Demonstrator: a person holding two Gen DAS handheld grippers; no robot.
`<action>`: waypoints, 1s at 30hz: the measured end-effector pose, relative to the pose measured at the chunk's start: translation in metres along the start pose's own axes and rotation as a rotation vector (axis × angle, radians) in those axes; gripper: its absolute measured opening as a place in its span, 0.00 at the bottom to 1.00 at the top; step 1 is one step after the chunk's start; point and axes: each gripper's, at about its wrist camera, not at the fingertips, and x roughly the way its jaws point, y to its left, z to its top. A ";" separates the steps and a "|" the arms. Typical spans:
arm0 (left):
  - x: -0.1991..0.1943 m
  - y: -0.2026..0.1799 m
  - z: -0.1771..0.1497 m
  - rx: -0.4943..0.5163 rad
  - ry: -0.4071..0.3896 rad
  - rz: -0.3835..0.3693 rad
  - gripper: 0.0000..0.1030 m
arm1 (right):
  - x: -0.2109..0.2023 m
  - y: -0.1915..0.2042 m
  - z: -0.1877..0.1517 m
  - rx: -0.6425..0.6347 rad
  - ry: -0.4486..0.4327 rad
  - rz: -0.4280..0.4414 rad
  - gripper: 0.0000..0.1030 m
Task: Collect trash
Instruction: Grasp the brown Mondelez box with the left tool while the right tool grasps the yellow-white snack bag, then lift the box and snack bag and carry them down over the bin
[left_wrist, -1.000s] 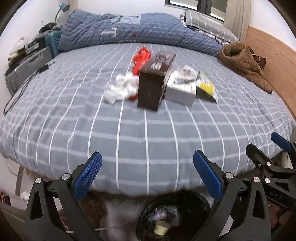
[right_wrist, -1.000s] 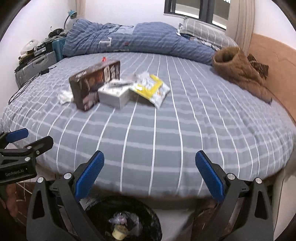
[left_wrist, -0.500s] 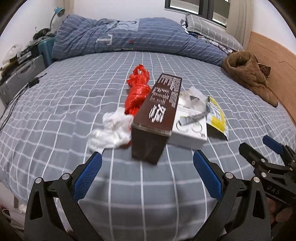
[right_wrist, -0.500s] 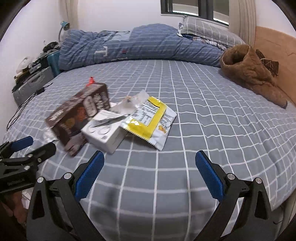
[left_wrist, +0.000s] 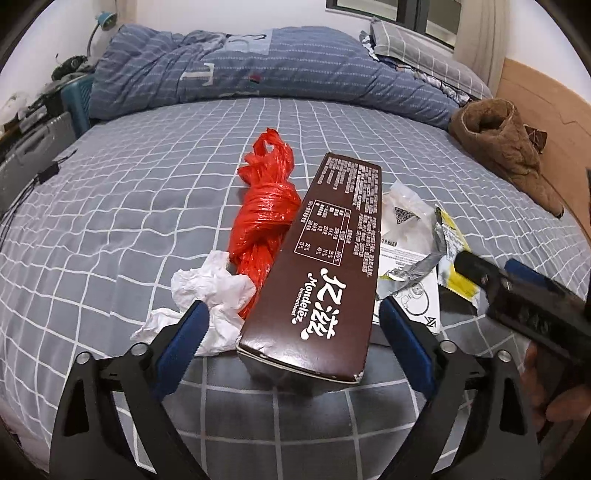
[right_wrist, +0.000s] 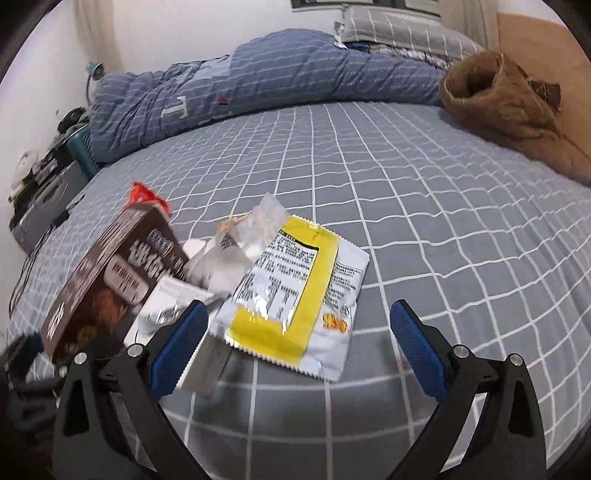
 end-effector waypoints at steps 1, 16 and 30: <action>0.002 -0.001 0.000 0.010 0.003 0.000 0.84 | 0.003 0.000 0.002 0.004 0.001 -0.002 0.92; 0.013 0.001 -0.006 0.013 0.010 -0.032 0.55 | 0.043 -0.011 0.002 0.071 0.102 0.025 0.74; 0.005 0.000 -0.007 -0.008 -0.007 -0.029 0.53 | 0.027 -0.010 -0.003 0.038 0.071 -0.015 0.56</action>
